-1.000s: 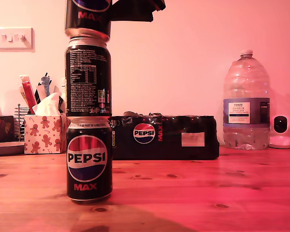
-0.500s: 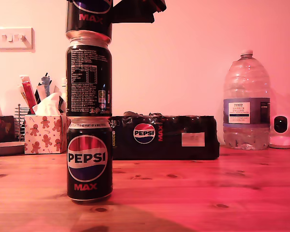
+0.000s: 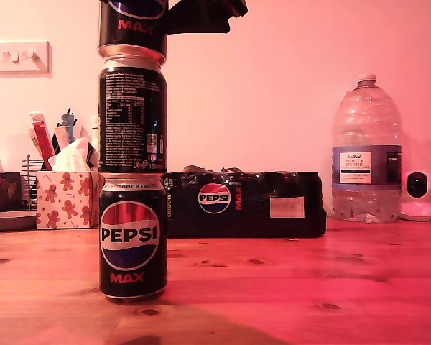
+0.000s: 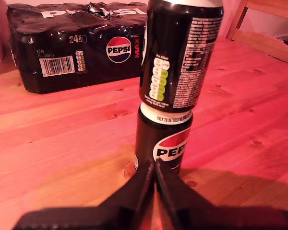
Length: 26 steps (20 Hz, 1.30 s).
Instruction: Stack up the Pepsi cans on top of each other
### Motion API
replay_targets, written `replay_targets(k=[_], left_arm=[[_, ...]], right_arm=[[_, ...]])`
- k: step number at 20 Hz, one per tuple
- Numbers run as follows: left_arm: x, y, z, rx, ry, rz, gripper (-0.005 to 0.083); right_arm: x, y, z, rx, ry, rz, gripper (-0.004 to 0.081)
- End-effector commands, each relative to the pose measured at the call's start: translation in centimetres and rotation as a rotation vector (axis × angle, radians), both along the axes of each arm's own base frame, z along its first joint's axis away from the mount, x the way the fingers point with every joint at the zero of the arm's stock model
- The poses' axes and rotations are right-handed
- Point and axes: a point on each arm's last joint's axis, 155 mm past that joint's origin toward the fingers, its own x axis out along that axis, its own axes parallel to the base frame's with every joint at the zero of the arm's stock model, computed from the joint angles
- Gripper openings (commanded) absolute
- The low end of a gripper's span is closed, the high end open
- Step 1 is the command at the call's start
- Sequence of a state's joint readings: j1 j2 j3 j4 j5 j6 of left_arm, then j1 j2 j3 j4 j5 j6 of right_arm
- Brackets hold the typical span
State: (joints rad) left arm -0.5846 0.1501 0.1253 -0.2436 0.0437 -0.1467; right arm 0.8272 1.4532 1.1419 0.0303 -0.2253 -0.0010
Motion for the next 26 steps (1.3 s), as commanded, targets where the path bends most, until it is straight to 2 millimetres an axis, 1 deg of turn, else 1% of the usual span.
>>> replay_targets(k=[1, 4, 6, 16, 17, 20, 21, 26], left_arm=[[0.0, 0.0, -0.5, 0.009, -0.002, -0.004, -0.0022], [0.0, 0.0, -0.5, 0.008, -0.002, -0.003, -0.0022], [0.0, 0.0, -0.5, 0.008, -0.002, -0.004, -0.0022], [0.0, 0.0, -0.5, 0.008, -0.002, -0.004, -0.0022], [0.0, 0.0, -0.5, 0.009, -0.002, -0.004, -0.0022], [0.0, 0.0, -0.5, 0.008, -0.002, -0.004, -0.0022], [0.0, 0.0, -0.5, 0.008, -0.002, -0.004, -0.0022], [0.0, 0.0, -0.5, 0.009, -0.002, -0.004, -0.0022]], right_arm=[[-0.4, 0.3, 2.7, 0.056, -0.051, 0.011, 0.0313], [-0.1, 0.7, 1.6, 0.039, -0.035, 0.011, 0.0313], [0.0, 0.8, 1.3, 0.034, -0.031, 0.01, 0.0313], [0.0, 0.8, 1.2, 0.034, -0.027, 0.012, 0.0321], [0.0, 0.8, 1.2, 0.032, -0.026, 0.012, 0.0392], [0.0, 0.8, 1.2, 0.034, -0.028, 0.01, 0.071], [0.0, 0.8, 1.3, 0.034, -0.029, 0.01, 0.0756], [0.0, 0.8, 1.3, 0.035, -0.03, 0.011, 0.0762]])
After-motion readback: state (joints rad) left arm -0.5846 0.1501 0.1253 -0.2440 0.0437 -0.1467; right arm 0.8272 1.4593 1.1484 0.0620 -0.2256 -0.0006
